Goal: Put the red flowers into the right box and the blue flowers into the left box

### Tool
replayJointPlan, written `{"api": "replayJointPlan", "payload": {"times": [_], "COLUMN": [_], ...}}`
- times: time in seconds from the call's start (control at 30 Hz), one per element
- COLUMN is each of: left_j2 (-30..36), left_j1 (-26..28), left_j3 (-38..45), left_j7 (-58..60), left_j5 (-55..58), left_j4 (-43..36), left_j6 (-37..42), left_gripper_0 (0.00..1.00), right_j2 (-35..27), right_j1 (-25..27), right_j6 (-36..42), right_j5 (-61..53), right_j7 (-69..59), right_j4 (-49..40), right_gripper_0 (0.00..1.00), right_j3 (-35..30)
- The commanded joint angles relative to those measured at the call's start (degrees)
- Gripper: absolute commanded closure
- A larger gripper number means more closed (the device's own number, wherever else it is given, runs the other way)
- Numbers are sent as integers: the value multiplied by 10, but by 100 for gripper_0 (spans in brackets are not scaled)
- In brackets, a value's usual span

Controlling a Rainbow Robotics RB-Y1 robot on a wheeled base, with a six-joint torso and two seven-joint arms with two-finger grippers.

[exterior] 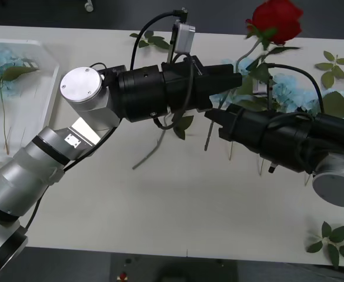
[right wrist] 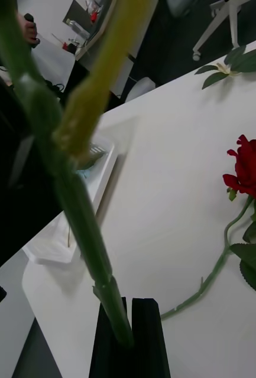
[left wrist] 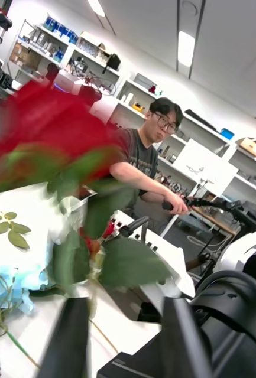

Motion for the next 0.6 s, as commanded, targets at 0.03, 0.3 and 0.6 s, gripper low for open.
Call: {"api": "replayJointPlan", "payload": {"times": [0.03, 0.3, 0.6], "left_j2": [1, 8, 38], "left_j1": [0, -1, -1], "left_j3": [5, 6, 18], "left_j7": [-18, -18, -18], "left_j5": [10, 25, 54], "left_j4": [-12, -12, -16], "left_j6": [-1, -1, -1], "left_gripper_0": [0, 0, 0], "right_j2": [-32, -184, -371], "right_j1": [-11, -11, -8], "right_j6": [-5, -6, 42], "right_j5": [-3, -12, -22], "right_j7": [-17, -27, -31], "right_j4": [-4, -36, -28], "right_gripper_0": [100, 100, 100], "right_j3": [-4, -7, -9]}}
